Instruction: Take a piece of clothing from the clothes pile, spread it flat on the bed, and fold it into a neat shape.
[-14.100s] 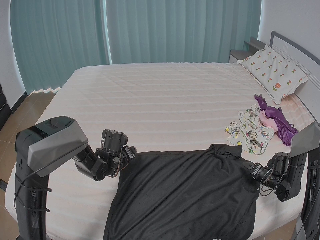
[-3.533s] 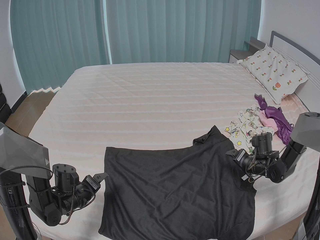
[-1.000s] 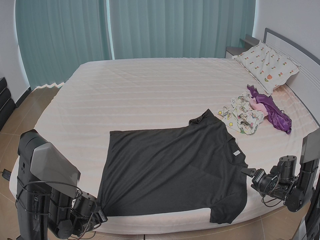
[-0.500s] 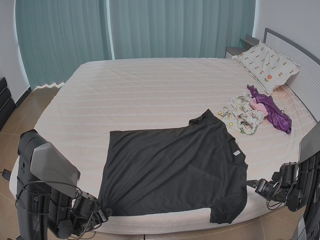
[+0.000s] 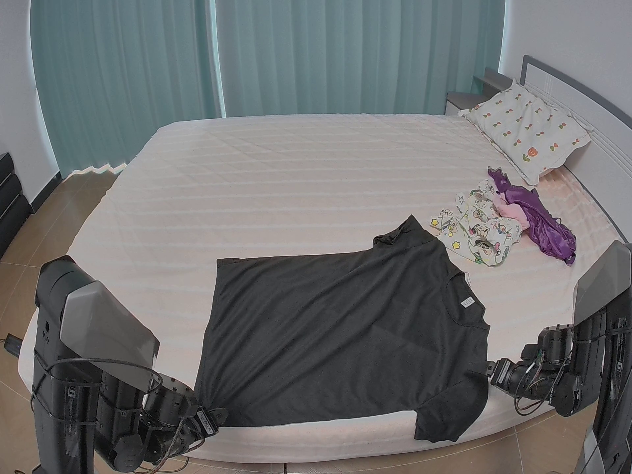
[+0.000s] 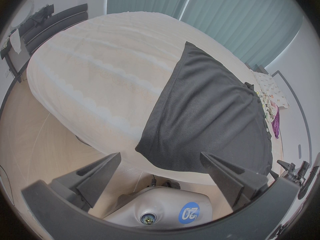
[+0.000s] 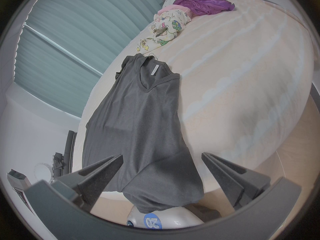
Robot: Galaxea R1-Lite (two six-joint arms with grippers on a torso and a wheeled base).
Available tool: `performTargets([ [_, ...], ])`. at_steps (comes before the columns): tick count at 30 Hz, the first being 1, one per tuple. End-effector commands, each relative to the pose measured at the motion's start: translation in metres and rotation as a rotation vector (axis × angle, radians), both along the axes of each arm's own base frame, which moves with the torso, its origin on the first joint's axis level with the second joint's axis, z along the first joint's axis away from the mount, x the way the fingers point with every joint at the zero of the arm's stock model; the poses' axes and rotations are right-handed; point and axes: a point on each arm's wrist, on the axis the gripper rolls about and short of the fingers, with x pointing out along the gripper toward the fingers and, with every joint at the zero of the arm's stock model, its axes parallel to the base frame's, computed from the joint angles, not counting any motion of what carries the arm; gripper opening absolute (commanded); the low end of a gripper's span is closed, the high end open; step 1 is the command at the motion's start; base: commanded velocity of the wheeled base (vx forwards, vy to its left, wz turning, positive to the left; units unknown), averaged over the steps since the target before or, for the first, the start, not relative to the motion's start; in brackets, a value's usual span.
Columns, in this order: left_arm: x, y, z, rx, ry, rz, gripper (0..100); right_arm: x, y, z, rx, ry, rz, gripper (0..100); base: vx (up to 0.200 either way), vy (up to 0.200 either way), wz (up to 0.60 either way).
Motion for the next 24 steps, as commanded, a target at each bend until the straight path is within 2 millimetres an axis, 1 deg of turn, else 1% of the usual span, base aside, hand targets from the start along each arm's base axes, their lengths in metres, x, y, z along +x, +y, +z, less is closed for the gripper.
performTargets([
  [1, -0.003, 0.002, 0.0, 0.007, 0.014, 0.004, 100, 0.008, 0.003, -0.006, -0.002, -0.015, 0.01, 100, 0.0, 0.0, 0.0],
  [6, -0.003, 0.003, 0.0, -0.005, 0.018, -0.002, 100, 0.01, 0.008, -0.007, -0.004, -0.021, 0.027, 100, 0.0, 0.0, 0.0],
  [9, -0.003, 0.003, 0.0, -0.005, 0.018, -0.002, 100, 0.014, 0.008, -0.012, -0.021, -0.023, 0.015, 100, 0.0, 0.0, 0.0],
  [10, -0.003, 0.003, 0.0, -0.005, 0.018, -0.002, 100, 0.015, 0.008, -0.013, -0.027, -0.022, 0.013, 0, 0.0, 0.0, 0.0],
  [13, -0.003, 0.003, 0.0, -0.005, 0.018, -0.002, 100, 0.013, 0.012, -0.014, -0.058, -0.014, 0.008, 0, 0.0, 0.0, 0.0],
  [16, -0.003, 0.003, 0.0, -0.005, 0.018, -0.002, 100, 0.011, 0.012, -0.015, -0.078, -0.007, -0.009, 0, 0.0, 0.0, 0.0],
  [22, -0.003, 0.003, 0.0, -0.005, 0.018, -0.002, 100, -0.002, 0.004, -0.014, -0.104, 0.037, -0.017, 0, 0.0, 0.0, 0.0],
  [24, -0.003, 0.003, 0.0, -0.005, 0.018, -0.002, 100, -0.006, -0.003, -0.014, -0.124, 0.048, -0.026, 0, 0.0, 0.0, 0.0],
])
